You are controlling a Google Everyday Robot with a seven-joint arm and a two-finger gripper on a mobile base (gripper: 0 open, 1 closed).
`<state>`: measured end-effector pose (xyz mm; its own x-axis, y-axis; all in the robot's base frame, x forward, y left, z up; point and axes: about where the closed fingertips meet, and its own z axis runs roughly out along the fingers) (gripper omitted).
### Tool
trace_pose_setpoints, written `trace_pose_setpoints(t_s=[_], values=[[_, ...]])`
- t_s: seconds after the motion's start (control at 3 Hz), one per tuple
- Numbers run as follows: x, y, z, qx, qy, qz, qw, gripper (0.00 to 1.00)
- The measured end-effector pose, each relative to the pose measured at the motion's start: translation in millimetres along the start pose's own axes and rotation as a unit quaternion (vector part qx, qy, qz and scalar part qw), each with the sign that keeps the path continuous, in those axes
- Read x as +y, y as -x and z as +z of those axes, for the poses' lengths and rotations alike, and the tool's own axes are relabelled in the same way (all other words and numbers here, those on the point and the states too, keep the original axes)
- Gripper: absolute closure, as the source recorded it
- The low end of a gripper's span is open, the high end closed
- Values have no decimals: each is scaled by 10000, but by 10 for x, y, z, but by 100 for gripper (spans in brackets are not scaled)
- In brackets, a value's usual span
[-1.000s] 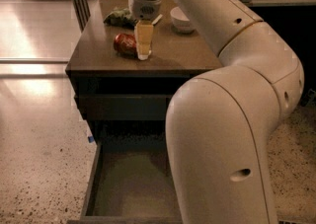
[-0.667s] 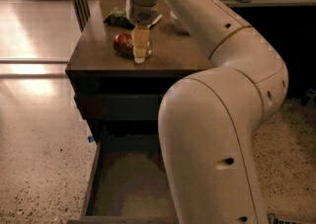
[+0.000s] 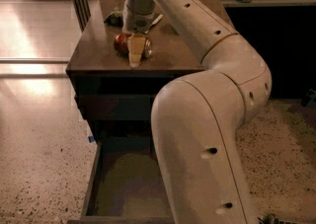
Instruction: Place coke can into middle drawer
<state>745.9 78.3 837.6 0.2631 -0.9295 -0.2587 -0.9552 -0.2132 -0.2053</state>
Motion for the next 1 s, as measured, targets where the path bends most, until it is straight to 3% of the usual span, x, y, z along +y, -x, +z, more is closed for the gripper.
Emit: trace_pose_setpoints(t_s=[1.0], values=[[-2,1,1,-3,-3,-1,10000,89]])
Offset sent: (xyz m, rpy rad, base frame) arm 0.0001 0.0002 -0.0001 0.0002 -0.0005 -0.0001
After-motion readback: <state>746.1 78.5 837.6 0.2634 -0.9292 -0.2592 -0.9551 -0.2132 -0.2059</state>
